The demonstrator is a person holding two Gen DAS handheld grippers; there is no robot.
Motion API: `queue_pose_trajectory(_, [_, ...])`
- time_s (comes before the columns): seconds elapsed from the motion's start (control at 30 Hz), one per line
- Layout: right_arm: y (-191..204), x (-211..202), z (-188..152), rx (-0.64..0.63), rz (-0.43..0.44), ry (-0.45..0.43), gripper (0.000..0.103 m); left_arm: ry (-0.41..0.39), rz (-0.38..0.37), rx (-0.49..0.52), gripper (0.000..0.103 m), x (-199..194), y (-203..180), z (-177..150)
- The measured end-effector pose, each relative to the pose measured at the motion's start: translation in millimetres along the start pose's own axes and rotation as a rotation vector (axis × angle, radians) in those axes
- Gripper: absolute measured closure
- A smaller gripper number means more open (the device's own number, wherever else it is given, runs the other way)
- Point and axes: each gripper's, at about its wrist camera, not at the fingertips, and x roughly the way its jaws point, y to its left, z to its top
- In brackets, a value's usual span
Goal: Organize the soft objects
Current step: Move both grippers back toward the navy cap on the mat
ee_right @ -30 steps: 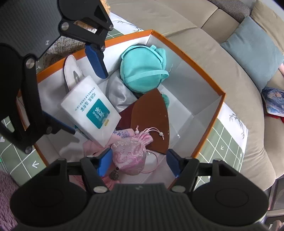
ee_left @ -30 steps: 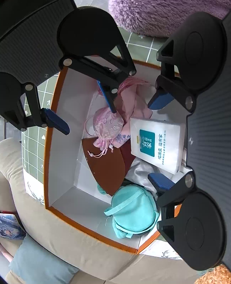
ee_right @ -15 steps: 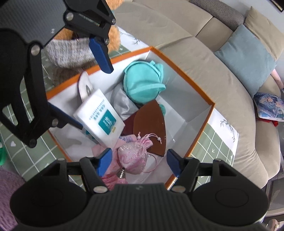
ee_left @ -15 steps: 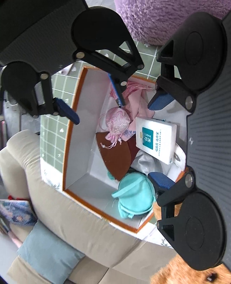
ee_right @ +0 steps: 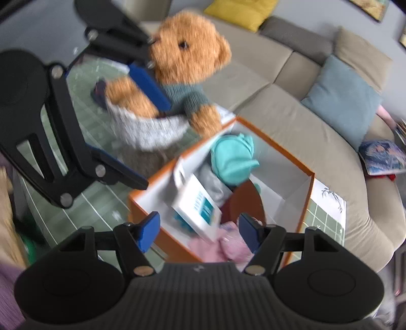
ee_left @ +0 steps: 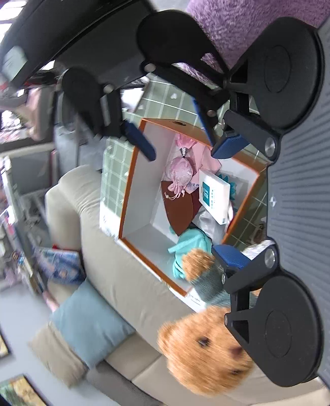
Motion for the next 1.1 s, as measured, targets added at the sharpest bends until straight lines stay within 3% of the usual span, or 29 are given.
queue_pose_trajectory(0.23, [52,-19,0,0.173,-0.033,-0.11,0.035,-0.097,0.046,-0.192,0.017,-40,17,-48])
queue_pose_trajectory(0.43, [87,-17,9,0.326,-0.055,-0.177,0.035,-0.128,0.121,-0.381,0.017,-61,34,-99])
queue_pose_trajectory(0.73, [141,11,46,0.366,-0.032,-0.232,0.035,-0.132,0.233,-0.67,0.017,-75,69,-182])
queue_pose_trajectory(1.1, [203,75,92,0.312,0.051,-0.217,0.035,-0.097,0.375,-0.892,0.017,-91,117,-267])
